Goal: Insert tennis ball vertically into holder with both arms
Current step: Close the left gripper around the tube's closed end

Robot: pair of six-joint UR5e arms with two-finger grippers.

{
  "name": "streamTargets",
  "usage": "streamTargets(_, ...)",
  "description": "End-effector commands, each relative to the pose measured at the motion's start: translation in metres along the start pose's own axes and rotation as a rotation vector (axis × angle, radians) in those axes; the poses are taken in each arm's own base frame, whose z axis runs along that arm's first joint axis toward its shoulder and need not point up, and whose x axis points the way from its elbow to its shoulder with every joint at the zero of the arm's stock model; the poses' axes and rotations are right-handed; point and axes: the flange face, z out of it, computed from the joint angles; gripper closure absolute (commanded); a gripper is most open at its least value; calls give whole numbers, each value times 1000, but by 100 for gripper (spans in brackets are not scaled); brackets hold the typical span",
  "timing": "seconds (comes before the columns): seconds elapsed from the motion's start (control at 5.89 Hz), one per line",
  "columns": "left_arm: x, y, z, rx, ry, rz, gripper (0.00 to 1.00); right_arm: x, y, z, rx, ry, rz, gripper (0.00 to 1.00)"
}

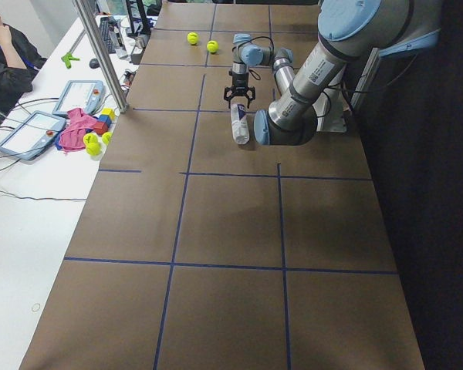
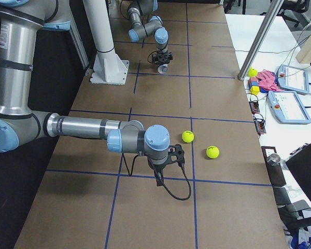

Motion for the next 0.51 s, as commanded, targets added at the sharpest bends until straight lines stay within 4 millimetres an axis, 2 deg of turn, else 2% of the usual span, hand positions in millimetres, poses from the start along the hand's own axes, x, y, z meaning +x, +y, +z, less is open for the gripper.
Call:
streamTargets(0.0, -2, -8, 20, 10, 0, 3, 0, 1, 0, 1, -1, 0, 1, 0)
streamTargets(0.34, -3, -11, 43, 10, 1, 3, 0, 4, 2, 4, -9, -1, 7, 0)
